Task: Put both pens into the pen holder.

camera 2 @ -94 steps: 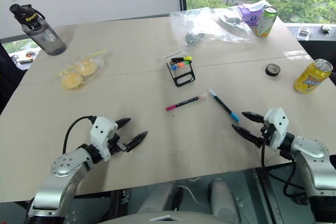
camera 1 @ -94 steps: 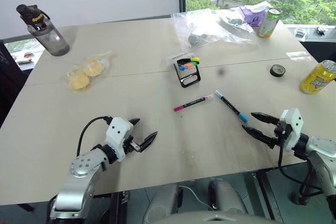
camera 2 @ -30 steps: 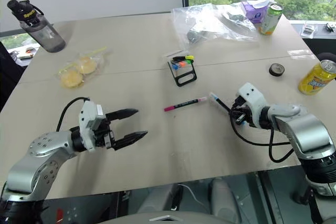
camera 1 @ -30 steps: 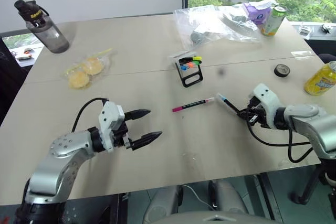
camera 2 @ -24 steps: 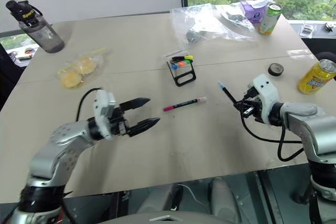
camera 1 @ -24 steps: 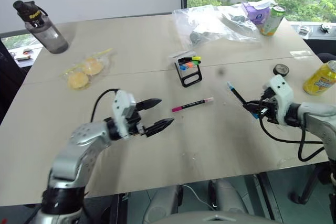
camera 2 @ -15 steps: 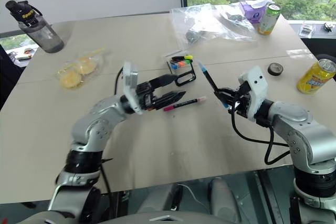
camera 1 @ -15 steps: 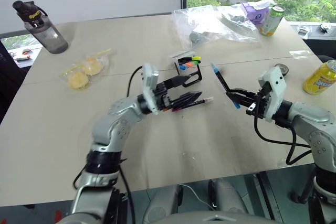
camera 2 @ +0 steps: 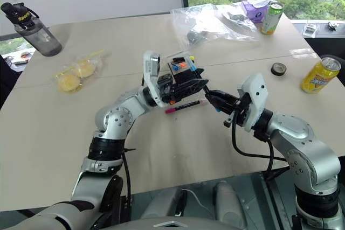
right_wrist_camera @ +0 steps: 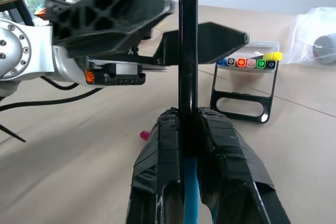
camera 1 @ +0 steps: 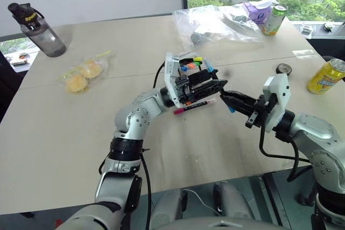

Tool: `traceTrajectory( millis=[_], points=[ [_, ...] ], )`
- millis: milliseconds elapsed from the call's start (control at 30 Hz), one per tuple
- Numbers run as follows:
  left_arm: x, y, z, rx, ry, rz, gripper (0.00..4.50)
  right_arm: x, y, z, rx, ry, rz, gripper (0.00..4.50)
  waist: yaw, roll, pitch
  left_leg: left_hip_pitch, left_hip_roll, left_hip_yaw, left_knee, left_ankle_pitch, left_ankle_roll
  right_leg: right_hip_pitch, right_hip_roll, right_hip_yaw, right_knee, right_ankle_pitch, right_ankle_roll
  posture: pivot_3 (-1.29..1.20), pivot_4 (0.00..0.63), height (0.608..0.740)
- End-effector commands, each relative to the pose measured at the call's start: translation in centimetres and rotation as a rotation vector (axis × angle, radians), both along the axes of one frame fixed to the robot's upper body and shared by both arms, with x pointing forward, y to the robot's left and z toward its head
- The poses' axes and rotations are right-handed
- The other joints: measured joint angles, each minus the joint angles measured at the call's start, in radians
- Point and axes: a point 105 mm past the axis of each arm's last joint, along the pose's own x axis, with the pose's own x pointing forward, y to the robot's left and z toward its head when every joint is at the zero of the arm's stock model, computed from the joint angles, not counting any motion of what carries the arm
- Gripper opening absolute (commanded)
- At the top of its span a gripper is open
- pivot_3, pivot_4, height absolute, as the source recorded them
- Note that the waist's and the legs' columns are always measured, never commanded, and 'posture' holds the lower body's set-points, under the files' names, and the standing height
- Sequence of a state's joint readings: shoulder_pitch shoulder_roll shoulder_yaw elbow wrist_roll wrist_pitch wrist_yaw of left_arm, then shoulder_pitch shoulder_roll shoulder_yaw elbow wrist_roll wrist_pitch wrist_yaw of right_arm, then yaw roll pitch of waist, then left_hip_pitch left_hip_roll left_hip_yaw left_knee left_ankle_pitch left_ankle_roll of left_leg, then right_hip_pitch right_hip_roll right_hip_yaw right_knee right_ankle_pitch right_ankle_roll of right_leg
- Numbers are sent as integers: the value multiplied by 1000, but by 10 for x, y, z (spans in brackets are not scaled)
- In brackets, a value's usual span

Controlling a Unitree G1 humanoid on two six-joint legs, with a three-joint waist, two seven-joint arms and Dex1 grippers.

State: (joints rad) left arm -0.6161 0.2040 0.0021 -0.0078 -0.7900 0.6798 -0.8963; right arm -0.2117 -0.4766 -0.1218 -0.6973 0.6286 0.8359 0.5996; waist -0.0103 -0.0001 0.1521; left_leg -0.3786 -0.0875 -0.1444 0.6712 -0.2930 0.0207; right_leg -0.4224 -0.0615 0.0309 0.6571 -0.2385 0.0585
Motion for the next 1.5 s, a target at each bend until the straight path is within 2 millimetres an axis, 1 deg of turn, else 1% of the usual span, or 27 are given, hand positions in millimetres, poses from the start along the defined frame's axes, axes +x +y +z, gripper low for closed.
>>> traceTrajectory(
  millis=[33,167,200,233,267,333,400,500,600,667,733,833,900,1033,1200,1300,1367,1500],
  points=[
    [-6,3,14,-27,-37,-31,2210,-11,5,5,-13,-11,51,0,0,0,0,0,0,0,0,0,0,0,0,0,0,0,0,0,150,740],
    [-6,3,14,-14,-49,-20,162,-12,3,3,-30,4,59,1834,0,0,0,0,0,0,1,0,0,0,0,0,1,0,0,0,150,740],
    [-5,3,15,-8,-57,-9,0,-12,1,1,-35,25,53,2318,0,0,0,0,0,0,1,0,0,0,0,0,1,0,0,0,150,740],
    [-4,3,15,-1,-65,1,0,-11,-2,0,-41,40,45,2678,0,0,0,0,0,0,1,0,0,0,0,0,1,0,0,0,150,740],
    [-4,3,15,9,-76,10,0,-10,-5,-1,-47,52,30,3144,0,0,0,0,0,0,1,0,0,0,0,0,1,0,0,0,150,740],
    [-1,2,16,47,-122,45,0,-7,-18,-6,-73,82,-30,3935,1,0,0,0,0,0,1,0,0,0,0,0,1,0,0,0,150,740],
    [2,0,19,91,-211,94,0,-8,-34,-8,-105,83,-75,3935,9,0,0,0,0,0,1,0,0,0,0,0,0,0,0,0,150,740],
    [7,-3,23,171,-393,175,0,-11,-53,-7,-132,60,-121,3935,16,-1,0,0,-1,1,1,0,0,0,0,0,0,0,0,0,150,740],
    [20,-6,22,300,-606,318,0,-16,-65,3,-108,5,-136,3935,24,-1,0,0,-1,1,1,0,0,0,0,1,0,0,0,0,150,740],
    [28,-8,23,330,-705,417,0,-16,-72,8,-78,-38,-167,3935,25,-1,0,0,-1,1,1,0,0,0,0,1,0,0,0,0,150,740],
    [34,-11,16,407,-845,488,0,-16,-78,12,-47,-91,-192,3935,25,-2,0,0,-1,2,1,0,0,0,0,2,0,0,0,0,150,740],
    [35,-17,4,508,-1042,509,0,-20,-79,19,19,-165,-199,3935,25,-2,0,0,0,2,1,0,0,0,0,2,1,0,0,0,150,740],
    [34,-23,-3,541,-1132,502,0,-24,-77,22,54,-192,-187,3935,25,-2,0,0,0,3,1,0,0,0,0,3,1,0,0,0,150,740],
    [32,-33,-12,563,-1242,490,0,-28,-79,24,81,-207,-176,3935,25,-2,0,0,-1,2,1,0,0,0,0,3,1,0,0,0,150,740],
    [34,-42,-5,578,-1421,535,0,-28,-82,23,75,-202,-179,3935,25,-2,0,0,-1,2,1,0,0,0,0,2,2,0,0,0,150,740],
    [30,-45,-3,555,-1453,555,0,-28,-83,23,75,-203,-182,3935,24,-2,0,0,-1,3,1,0,0,0,0,3,2,0,1,0,150,740],
    [23,-48,2,513,-1491,567,0,-28,-84,23,74,-205,-185,3935,24,-2,0,0,-1,3,1,0,0,0,0,3,2,0,1,0,150,740],
    [15,-48,7,467,-1500,591,0,-28,-84,23,72,-205,-180,3935,24,-2,0,0,-1,3,1,0,0,0,0,3,2,0,1,0,150,740]
  ],
)
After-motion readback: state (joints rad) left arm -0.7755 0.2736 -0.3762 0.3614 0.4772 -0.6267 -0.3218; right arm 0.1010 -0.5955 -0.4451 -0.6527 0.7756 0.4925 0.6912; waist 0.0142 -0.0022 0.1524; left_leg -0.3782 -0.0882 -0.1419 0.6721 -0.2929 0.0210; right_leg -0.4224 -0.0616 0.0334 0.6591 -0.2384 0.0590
